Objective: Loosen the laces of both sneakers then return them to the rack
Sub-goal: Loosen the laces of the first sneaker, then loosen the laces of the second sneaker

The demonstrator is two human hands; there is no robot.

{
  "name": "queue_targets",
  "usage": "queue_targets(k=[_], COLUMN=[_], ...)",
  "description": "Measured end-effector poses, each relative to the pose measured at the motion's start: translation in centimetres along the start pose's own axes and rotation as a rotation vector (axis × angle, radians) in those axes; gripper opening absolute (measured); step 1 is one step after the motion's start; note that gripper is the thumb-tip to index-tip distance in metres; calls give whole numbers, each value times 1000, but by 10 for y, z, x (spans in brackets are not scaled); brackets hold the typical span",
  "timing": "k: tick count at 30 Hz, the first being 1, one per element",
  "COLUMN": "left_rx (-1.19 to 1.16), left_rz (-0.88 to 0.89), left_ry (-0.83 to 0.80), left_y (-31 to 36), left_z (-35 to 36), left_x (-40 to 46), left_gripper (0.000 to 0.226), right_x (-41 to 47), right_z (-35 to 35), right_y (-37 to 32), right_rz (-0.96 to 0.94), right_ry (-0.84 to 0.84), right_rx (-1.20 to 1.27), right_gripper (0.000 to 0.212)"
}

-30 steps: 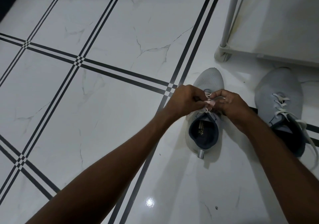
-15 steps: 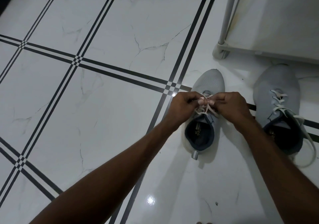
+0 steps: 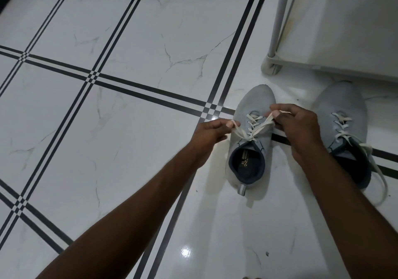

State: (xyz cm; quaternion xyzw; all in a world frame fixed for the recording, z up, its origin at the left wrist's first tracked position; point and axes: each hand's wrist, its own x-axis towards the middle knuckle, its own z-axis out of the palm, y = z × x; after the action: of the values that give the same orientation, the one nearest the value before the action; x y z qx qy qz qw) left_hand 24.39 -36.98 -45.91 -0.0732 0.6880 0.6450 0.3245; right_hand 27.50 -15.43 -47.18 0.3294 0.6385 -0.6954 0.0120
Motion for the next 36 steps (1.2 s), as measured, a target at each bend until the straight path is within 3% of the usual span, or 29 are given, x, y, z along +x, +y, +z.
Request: queue_targets(k=[3, 10, 15, 24, 32, 36], left_rx=[-180, -375, -447, -344, -215, -190], left_rz=[-17, -133, -175, -152, -110, -110], left_ry=[-96, -98, -91, -145, -155, -161], left_y=[8, 3, 1, -11, -23, -18], left_z=[22, 18, 22, 20, 10, 5], left_x=[2, 12, 17, 7, -3, -2], left_gripper=[23, 22, 23, 27, 32, 32], right_x=[1, 9, 19, 29, 36, 36], right_z=[11, 17, 22, 25, 33, 42], right_y=[-7, -6, 2, 10, 15, 19], right_rz=[160, 374, 431, 331, 250, 198], right_ry=[-66, -114, -35, 35, 97, 150], right_rx=[260, 474, 510, 220, -83, -143], right_gripper=[20, 24, 34, 34, 19, 26])
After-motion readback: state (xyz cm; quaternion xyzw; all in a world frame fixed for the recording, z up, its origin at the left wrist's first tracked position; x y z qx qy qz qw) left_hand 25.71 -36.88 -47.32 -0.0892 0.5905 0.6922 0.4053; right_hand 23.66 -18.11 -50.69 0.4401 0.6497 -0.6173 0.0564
